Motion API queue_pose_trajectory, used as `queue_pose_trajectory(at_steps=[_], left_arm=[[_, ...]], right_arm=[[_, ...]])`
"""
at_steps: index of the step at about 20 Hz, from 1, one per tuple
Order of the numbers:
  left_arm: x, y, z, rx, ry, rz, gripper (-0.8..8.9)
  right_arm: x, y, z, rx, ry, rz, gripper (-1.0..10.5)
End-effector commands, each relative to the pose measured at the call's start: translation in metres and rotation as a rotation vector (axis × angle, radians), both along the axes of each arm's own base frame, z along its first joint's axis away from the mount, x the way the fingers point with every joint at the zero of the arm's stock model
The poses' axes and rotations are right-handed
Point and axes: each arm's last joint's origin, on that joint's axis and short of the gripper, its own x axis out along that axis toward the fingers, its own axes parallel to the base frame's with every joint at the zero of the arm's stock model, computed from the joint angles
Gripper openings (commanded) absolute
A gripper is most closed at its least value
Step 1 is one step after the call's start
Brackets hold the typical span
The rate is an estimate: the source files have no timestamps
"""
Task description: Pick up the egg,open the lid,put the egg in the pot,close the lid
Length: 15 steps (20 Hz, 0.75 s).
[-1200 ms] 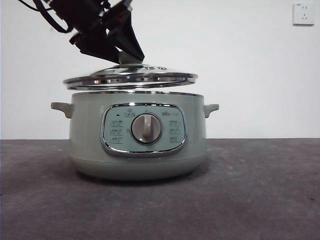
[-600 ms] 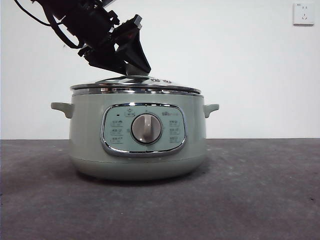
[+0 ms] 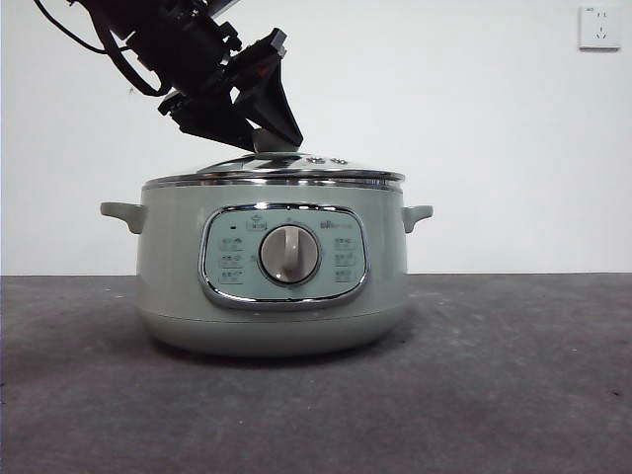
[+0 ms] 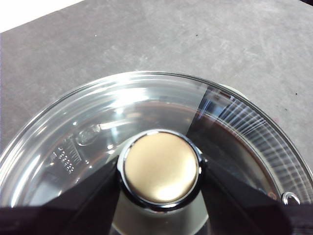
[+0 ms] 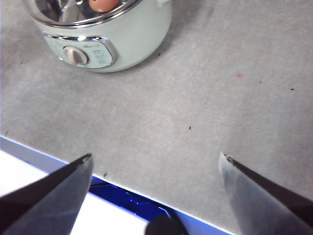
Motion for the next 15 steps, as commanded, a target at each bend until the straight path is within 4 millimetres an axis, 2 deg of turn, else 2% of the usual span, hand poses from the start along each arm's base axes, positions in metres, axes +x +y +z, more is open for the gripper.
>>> queue_pose_trajectory(at_steps=[1,8,15], left_arm=[[-0.003,-0.002,-0.010,0.035,0.058,-0.018,-0.08],[-0.003,-0.001,-0.009,0.038,0.066,-0.019,-0.08],[0.000,-0.003,0.015,0.024,0.036,-0.020,-0.08]], right_arm=[[0.001,0.001,-0.001,0.009,-0.005,-0.006,4.4],[0.001,0.001,-0.001,0.012,-0.010,-0.004,4.4],[0.001,0.001,-0.001,0.002,-0.018,-0.009,4.4]])
